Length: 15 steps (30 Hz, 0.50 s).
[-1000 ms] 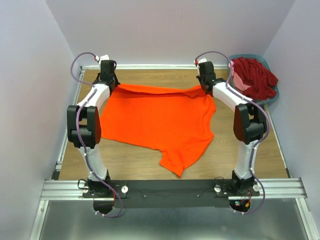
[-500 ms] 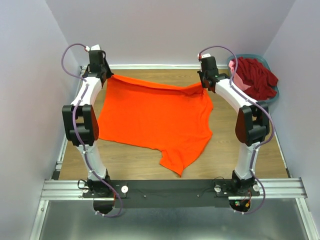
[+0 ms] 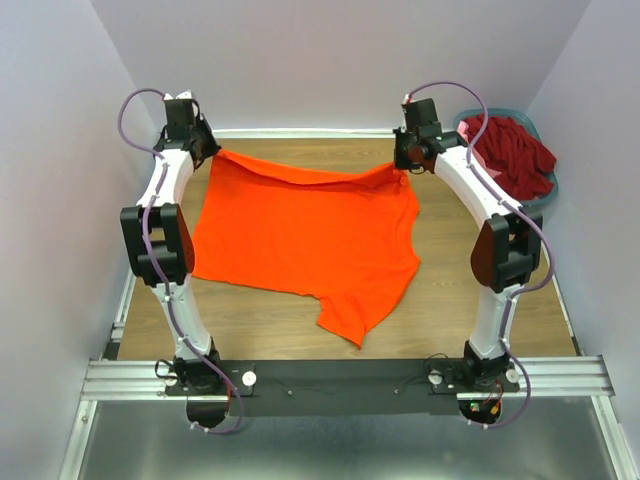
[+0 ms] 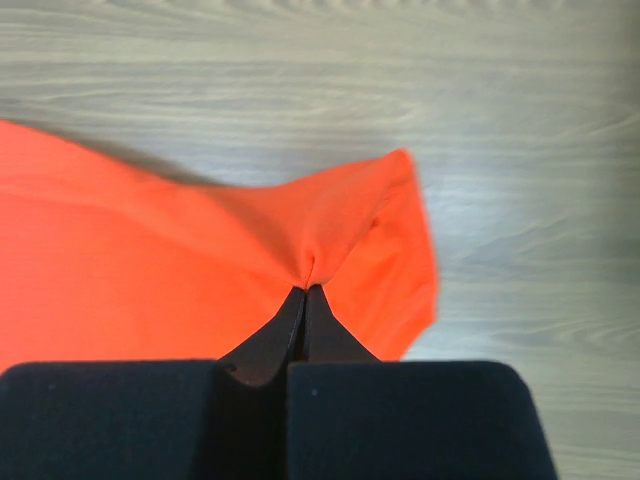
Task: Fold and stack the t-shirts
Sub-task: Fold the tshirt
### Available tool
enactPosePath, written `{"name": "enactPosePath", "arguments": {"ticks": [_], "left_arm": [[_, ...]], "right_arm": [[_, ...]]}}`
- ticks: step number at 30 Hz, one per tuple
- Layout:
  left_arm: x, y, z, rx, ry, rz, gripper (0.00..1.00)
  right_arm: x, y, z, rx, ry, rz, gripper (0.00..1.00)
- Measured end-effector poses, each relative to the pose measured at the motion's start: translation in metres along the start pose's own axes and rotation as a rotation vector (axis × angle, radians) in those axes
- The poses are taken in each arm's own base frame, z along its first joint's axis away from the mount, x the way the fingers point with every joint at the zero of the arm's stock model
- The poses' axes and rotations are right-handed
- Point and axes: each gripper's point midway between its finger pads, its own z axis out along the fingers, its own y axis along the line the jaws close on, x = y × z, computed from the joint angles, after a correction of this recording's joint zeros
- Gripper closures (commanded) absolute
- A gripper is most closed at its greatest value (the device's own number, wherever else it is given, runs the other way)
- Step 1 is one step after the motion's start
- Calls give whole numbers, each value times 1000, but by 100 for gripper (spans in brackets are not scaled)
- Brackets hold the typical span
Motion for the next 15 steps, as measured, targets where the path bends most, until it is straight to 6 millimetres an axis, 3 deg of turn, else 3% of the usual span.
{"name": "enactPosePath", "arguments": {"ticks": [7, 15], "left_arm": [[1, 14, -3, 1, 26, -27, 100], [19, 25, -11, -20, 89, -46, 100]], "right_arm": [[15, 16, -8, -67, 70, 129, 99], [26, 26, -44, -134, 104, 213, 99]]}}
